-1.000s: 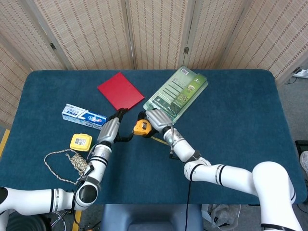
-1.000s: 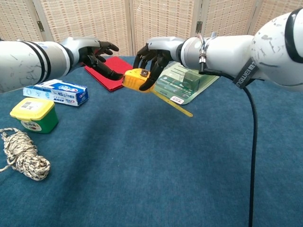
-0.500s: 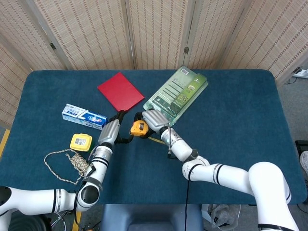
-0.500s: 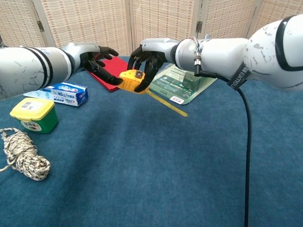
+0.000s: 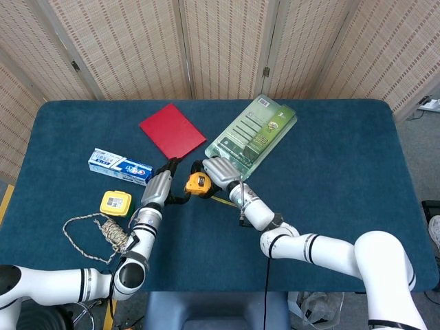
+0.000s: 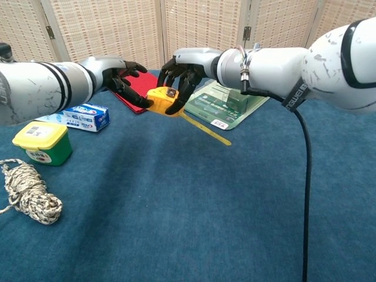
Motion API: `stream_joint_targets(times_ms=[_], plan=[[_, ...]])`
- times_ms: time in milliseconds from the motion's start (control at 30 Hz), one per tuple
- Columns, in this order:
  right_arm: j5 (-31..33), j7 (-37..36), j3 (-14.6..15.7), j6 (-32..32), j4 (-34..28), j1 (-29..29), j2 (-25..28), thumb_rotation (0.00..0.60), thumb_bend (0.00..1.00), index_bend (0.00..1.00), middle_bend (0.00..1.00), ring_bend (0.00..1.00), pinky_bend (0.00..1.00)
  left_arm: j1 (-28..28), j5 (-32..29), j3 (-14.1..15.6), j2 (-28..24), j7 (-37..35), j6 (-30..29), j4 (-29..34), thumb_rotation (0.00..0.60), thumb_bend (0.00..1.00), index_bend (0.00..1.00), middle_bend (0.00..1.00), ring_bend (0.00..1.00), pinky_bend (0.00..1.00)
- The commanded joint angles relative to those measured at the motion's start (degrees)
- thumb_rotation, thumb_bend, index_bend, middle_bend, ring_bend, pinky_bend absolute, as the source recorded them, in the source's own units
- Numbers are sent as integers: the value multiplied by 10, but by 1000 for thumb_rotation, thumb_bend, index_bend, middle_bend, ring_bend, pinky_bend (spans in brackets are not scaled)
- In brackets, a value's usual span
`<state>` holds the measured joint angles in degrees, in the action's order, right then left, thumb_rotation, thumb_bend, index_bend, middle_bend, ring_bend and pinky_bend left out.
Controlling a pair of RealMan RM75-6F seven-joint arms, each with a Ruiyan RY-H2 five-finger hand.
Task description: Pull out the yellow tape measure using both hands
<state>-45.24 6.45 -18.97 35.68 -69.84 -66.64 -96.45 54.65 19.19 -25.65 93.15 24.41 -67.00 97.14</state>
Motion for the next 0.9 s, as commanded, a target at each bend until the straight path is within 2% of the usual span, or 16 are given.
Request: stream_joint_targets(times_ms=[33, 267, 500, 900], plan=[[0, 0, 1, 0, 0, 0, 1, 600, 212, 639, 560, 452, 199, 0, -1, 0, 1, 1, -1, -2, 600, 382, 0, 0, 0, 46], [2, -2, 5, 0, 0, 1, 3, 600, 212, 639, 560, 452, 199, 0, -7, -3, 5, 4, -7, -10, 600, 393, 0, 0, 0, 46], [3, -2, 7, 3, -3, 2, 7, 600, 211, 639, 560, 452, 199, -1, -13, -5, 3, 8, -8, -10, 600, 475, 0, 0, 0, 47], [2, -7, 11, 2, -2, 7, 11, 600, 212, 639, 560, 453, 199, -8, -21, -6, -10, 12, -7, -3, 600, 498, 0, 0, 0, 47]])
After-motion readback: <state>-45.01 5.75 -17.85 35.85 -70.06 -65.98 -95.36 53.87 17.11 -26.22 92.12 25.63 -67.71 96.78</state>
